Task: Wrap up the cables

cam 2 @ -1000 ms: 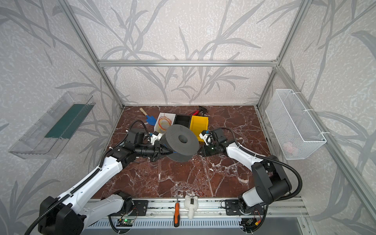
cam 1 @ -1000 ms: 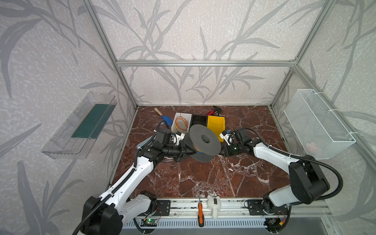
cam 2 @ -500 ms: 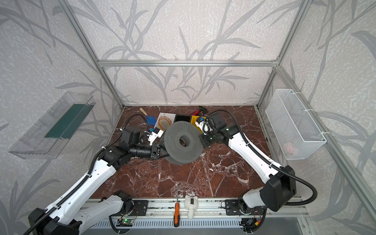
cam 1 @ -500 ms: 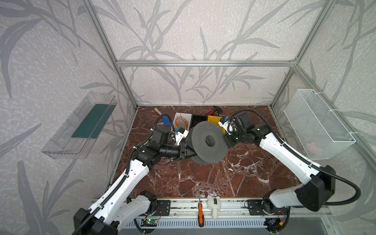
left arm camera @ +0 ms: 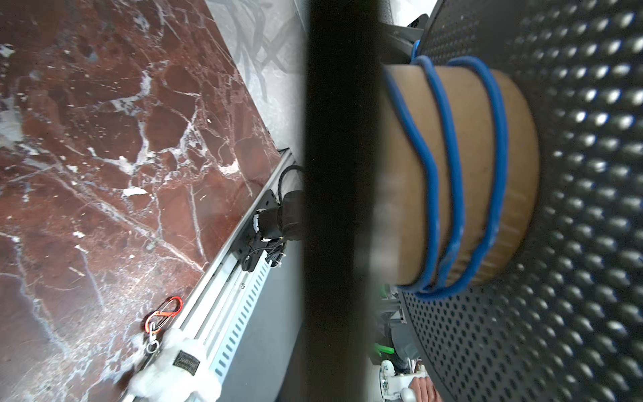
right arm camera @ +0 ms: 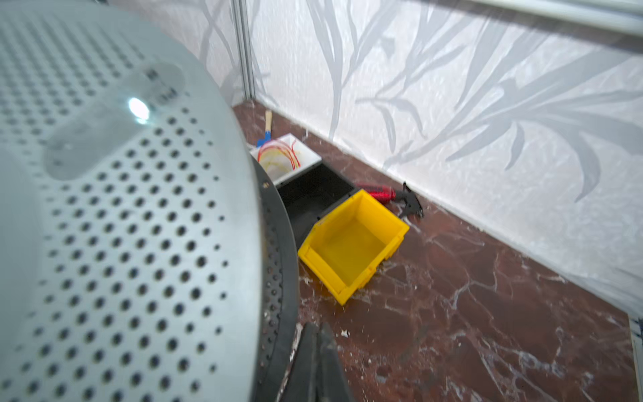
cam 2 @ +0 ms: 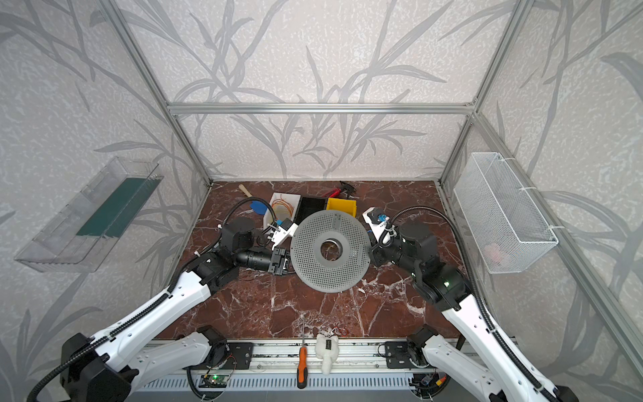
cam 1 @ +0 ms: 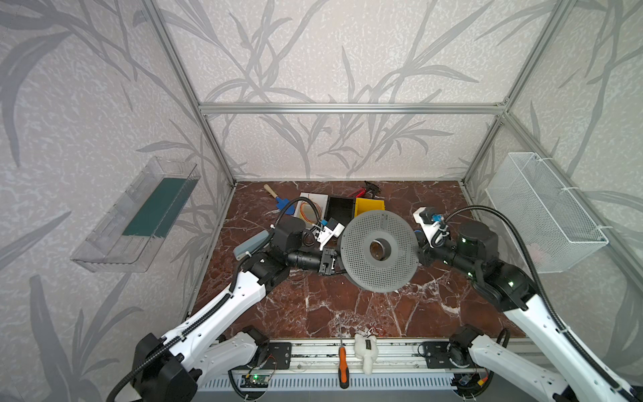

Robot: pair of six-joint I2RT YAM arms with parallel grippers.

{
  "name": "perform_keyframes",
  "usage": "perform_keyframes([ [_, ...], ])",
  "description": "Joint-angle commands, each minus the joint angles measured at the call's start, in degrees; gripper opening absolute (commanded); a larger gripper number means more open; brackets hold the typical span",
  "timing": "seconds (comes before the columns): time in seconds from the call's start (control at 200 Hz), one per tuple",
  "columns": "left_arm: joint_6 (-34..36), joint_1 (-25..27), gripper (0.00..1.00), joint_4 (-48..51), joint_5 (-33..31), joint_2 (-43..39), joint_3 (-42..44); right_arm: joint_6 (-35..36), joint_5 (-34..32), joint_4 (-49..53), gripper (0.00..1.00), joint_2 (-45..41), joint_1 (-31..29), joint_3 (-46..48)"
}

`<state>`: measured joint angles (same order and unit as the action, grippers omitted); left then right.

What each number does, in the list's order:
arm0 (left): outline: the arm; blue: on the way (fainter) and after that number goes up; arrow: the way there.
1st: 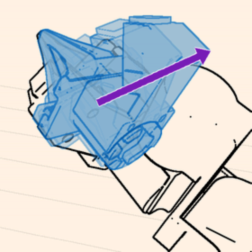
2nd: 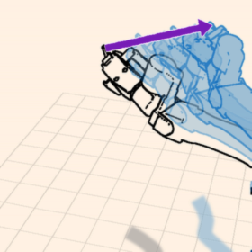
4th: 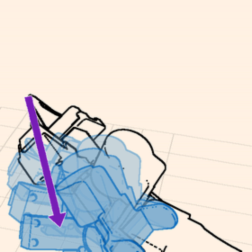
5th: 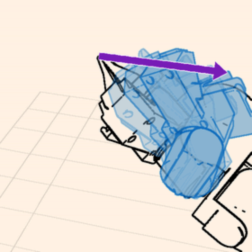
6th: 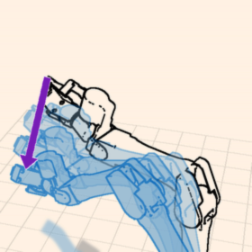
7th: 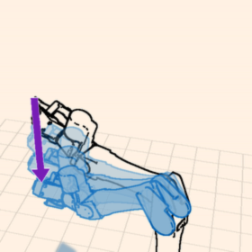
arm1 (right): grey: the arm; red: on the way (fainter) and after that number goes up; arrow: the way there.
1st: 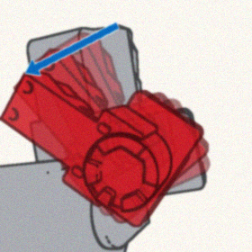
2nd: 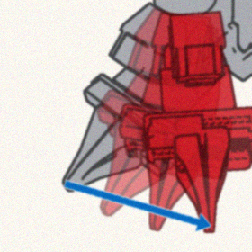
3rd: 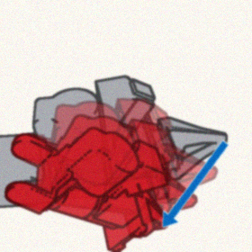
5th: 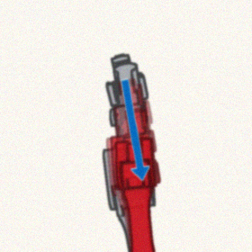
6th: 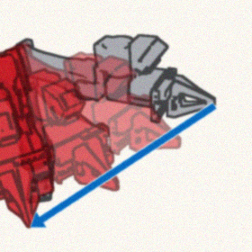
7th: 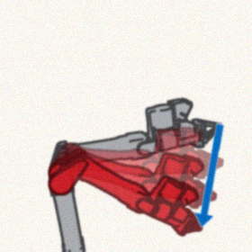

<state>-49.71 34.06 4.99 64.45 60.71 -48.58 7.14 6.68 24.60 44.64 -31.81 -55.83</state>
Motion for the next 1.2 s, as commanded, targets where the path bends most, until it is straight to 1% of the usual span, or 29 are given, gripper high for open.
perform_keyframes([
  [0.0,-6.83,1.41,0.00,-7.06,4.87,0.83,0.38,0.42,3.35,-11.67,0.00,-3.80,-0.54,-0.42],
  [0.075,-9.13,1.99,0.00,-10.30,5.12,1.44,-0.16,1.06,5.03,-11.21,0.00,-4.43,-0.56,-1.27],
  [0.16,-11.57,2.53,0.00,-13.54,5.32,2.64,-0.91,1.42,6.94,-12.86,0.00,-5.53,-0.56,-0.74],
  [0.295,-18.78,2.74,0.00,-23.27,5.60,3.44,-0.61,3.72,3.56,-14.09,0.00,-9.59,-0.61,-0.44],
  [0.42,-19.69,2.77,0.00,-24.82,5.43,3.32,-1.37,6.62,1.79,-12.04,0.00,-10.96,-0.61,-2.33],
  [0.5,-20.22,2.87,0.00,-25.90,5.67,3.98,-2.02,7.04,2.50,-12.26,0.00,-11.13,-0.57,-2.75],
  [0.54,-20.71,3.07,0.00,-26.63,5.93,4.66,-2.41,6.96,4.52,-12.13,0.00,-10.78,-0.54,-3.04],
  [0.67,-23.35,4.53,0.00,-31.00,6.90,7.65,-3.21,7.03,14.79,-10.06,0.00,-6.96,-0.60,-5.91],
  [0.77,-24.03,6.02,0.00,-32.33,8.41,9.66,-3.82,8.01,20.52,-5.86,0.00,-3.34,-0.60,-9.69],
  [0.835,-22.87,6.55,0.00,-30.94,9.22,10.33,-4.30,9.45,23.69,-1.06,0.00,-0.46,-0.58,-13.08],
  [0.965,-17.14,6.89,0.00,-23.20,9.65,11.14,-5.65,10.57,29.46,5.93,0.00,3.43,-0.56,-17.96],
  [1.05,-16.90,7.09,0.00,-23.54,10.02,11.66,-6.20,10.27,35.08,9.50,0.00,6.11,-0.61,-20.41],
  [1.199,-16.73,7.34,0.00,-23.73,10.89,12.12,-7.44,10.73,40.66,14.89,0.00,9.99,-0.62,-23.53],
])
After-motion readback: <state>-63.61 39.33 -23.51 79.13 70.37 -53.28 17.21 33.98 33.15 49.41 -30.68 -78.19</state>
